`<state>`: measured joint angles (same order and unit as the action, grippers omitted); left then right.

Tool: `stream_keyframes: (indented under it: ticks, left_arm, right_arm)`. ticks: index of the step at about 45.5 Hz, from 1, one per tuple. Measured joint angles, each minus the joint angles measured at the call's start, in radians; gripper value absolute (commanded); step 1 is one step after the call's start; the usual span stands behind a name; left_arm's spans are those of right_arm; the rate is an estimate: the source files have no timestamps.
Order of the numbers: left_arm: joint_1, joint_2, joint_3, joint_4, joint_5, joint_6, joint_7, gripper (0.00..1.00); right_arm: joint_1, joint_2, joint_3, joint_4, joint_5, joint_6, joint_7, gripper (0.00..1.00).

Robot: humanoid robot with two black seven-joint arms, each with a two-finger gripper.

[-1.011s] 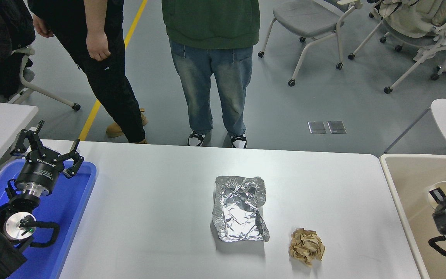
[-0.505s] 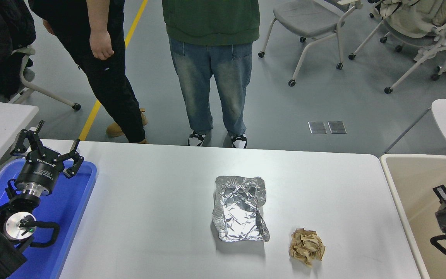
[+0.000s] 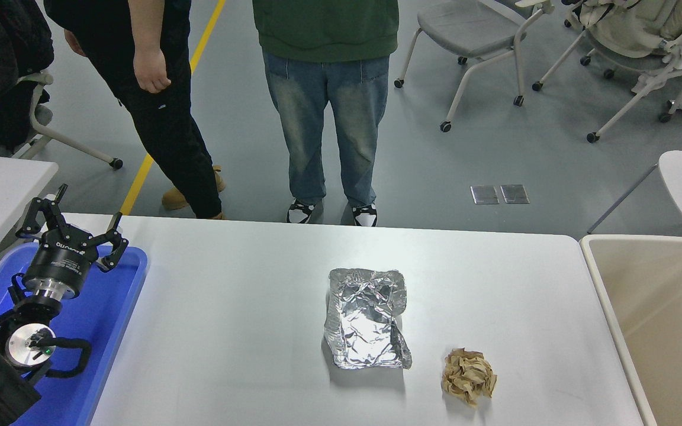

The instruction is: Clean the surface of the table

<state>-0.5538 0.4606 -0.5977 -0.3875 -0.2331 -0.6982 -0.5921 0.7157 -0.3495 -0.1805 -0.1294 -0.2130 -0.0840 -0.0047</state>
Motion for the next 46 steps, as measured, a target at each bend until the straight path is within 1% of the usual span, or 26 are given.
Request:
stream_keyframes:
  ticks: [8,17,22,30,39,46]
  left_arm:
    - [0.000,0.000,0.000,0.000,0.000,0.000,0.000,1.00]
    - [0.000,0.000,0.000,0.000,0.000,0.000,0.000,1.00]
    - [0.000,0.000,0.000,0.000,0.000,0.000,0.000,1.00]
    - [0.000,0.000,0.000,0.000,0.000,0.000,0.000,1.00]
    - [0.000,0.000,0.000,0.000,0.000,0.000,0.000,1.00]
    - [0.000,0.000,0.001,0.000,0.000,0.000,0.000,1.00]
  right_arm:
    - [0.024,-0.065,0.007,0.088,0.000,0.003,0.001,1.00]
    - [0.065,-0.169,0.055,0.240,0.000,0.002,0.001,1.00]
    - [0.080,-0.235,0.146,0.351,0.001,0.005,0.002,1.00]
    - [0.081,-0.333,0.354,0.573,0.000,0.005,0.002,1.00]
    - [0.049,-0.362,0.526,0.736,0.000,0.003,0.003,1.00]
    - [-0.007,-0.325,0.680,0.823,0.003,0.003,0.006,1.00]
